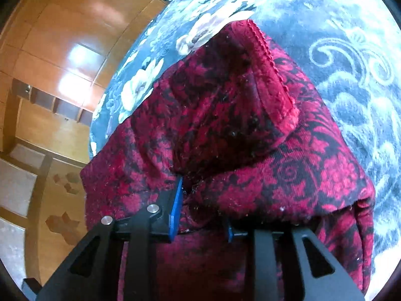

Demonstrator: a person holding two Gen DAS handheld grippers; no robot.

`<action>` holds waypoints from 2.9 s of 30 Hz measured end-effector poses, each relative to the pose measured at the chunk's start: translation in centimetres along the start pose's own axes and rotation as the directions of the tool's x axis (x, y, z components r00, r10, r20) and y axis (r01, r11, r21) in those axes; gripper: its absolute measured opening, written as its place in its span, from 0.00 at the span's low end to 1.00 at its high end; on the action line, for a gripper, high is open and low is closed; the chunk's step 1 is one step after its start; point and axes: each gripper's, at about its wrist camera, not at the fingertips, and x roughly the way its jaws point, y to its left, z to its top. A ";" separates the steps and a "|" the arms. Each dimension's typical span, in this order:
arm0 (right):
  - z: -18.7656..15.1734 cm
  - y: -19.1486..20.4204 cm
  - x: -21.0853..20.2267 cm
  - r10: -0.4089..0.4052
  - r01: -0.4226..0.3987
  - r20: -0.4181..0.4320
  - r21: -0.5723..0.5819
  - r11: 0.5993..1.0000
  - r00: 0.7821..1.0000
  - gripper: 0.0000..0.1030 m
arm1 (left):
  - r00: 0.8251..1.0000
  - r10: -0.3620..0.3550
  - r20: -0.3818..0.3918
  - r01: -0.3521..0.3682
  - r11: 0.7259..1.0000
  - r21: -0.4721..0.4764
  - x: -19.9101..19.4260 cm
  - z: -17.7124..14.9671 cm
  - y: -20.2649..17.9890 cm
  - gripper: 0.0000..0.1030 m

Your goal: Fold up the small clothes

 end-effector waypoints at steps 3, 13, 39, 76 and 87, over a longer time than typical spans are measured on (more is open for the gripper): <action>0.0 0.0 -0.5 0.034 -0.034 -0.023 -0.010 0.999 0.999 0.44 | 1.000 0.000 0.008 0.000 1.000 0.002 -0.7 -0.3 -0.1 0.57; -3.4 0.7 -3.4 0.031 -0.041 -0.071 -0.138 0.990 0.997 0.67 | 0.999 0.000 0.042 0.000 1.000 0.015 -3.4 -1.4 0.4 0.68; -13.8 -1.8 -11.3 -0.079 0.036 -0.120 -0.326 0.945 0.990 0.71 | 0.998 -0.012 -0.064 0.013 1.000 0.023 -5.9 -7.8 2.3 0.68; -23.3 -9.4 -18.2 -0.006 -0.091 -0.358 -0.253 0.963 0.934 0.23 | 0.793 -0.500 -0.348 0.459 0.866 -0.197 -7.7 -16.9 8.6 0.09; -17.2 -2.6 -23.8 0.320 -0.377 -0.239 -0.253 0.891 0.917 0.21 | 0.712 -0.698 -0.074 0.647 0.693 -0.320 -10.4 -9.2 9.9 0.08</action>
